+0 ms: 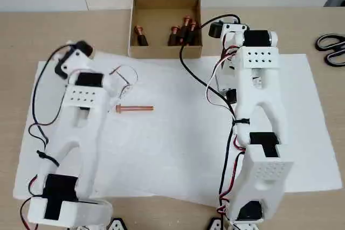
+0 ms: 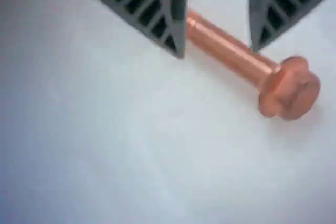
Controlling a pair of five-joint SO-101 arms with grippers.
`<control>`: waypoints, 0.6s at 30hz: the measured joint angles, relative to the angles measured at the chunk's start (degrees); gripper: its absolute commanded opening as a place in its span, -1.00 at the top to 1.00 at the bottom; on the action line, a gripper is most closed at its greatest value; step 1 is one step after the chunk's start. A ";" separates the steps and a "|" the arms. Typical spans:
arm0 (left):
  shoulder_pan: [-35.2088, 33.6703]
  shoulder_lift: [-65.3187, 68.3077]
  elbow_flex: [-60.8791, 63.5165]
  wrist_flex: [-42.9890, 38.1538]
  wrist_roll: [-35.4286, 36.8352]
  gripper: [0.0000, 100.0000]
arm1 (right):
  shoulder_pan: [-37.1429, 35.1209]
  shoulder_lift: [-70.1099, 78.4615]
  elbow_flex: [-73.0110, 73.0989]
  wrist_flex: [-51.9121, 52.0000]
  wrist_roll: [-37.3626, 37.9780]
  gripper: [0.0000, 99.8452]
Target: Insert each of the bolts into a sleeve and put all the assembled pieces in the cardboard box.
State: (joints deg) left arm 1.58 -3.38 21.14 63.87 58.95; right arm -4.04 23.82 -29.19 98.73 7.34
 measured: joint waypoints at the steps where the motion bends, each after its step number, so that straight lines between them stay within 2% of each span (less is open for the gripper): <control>1: 0.00 0.00 1.49 -1.76 1.14 0.84 | 0.00 0.00 0.00 0.00 0.00 0.99; 8: 2.02 -0.09 3.96 -4.22 7.74 0.84 | 0.00 0.00 0.00 0.00 0.00 0.99; 18: 3.69 -0.18 7.38 -5.36 10.29 0.84 | 0.00 0.00 0.00 0.00 0.00 0.99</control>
State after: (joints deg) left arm 5.27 -3.56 28.53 58.51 69.23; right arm -4.04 23.82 -29.19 98.73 7.34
